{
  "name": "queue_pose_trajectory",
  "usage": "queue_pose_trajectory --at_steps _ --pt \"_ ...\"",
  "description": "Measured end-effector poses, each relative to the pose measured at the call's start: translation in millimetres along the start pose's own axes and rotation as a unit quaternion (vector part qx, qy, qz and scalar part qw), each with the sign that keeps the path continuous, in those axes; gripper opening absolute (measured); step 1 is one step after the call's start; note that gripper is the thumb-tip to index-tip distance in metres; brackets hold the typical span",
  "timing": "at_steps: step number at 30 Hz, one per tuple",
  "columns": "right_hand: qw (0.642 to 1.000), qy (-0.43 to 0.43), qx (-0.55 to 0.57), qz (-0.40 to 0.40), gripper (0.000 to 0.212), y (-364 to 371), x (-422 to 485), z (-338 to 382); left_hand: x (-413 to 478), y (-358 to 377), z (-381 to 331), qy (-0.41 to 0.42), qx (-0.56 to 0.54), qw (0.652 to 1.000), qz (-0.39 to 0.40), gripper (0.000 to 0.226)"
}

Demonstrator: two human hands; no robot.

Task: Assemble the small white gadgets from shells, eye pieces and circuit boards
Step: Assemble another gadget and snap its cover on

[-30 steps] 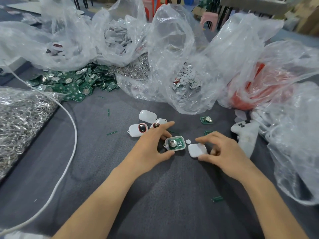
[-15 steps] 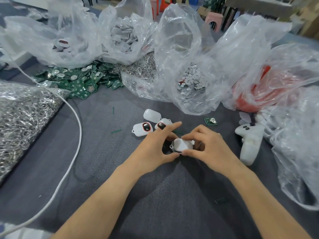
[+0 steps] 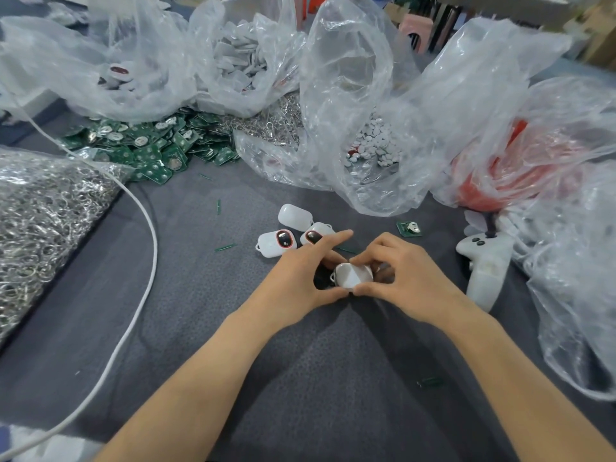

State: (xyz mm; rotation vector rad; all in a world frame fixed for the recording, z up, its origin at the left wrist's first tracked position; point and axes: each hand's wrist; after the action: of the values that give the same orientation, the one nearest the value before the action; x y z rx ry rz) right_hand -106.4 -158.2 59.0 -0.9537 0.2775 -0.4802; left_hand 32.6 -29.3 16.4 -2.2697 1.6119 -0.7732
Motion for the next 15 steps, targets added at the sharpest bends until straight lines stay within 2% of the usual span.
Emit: queue_pose_trajectory --at_steps 4,9,12,15 --pt "1.0 0.008 -0.006 0.017 0.032 -0.7 3.1 1.5 0.3 0.8 -0.2 0.005 0.005 1.0 -0.003 0.069" --pt "0.998 0.012 -0.036 0.043 0.03 -2.3 8.4 5.7 0.6 1.2 -0.5 0.001 0.035 0.999 -0.018 0.049" --pt "0.998 0.009 -0.057 0.038 0.031 -1.9 9.0 5.5 2.3 1.3 -2.4 0.019 0.072 0.997 -0.022 0.033" --pt "0.997 0.017 -0.066 0.03 0.03 -1.1 8.9 4.9 3.0 1.9 -3.2 0.03 0.09 0.995 -0.029 0.029"
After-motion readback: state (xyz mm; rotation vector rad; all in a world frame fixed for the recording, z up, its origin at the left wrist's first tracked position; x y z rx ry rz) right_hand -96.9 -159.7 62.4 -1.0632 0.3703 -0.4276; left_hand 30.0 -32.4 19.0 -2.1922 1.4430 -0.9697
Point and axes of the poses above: each hand's wrist, its own x-axis towards the middle knuckle, its own y-axis out of the palm, z = x × y, and after that the axes turned 6 degrees about y, right-handed
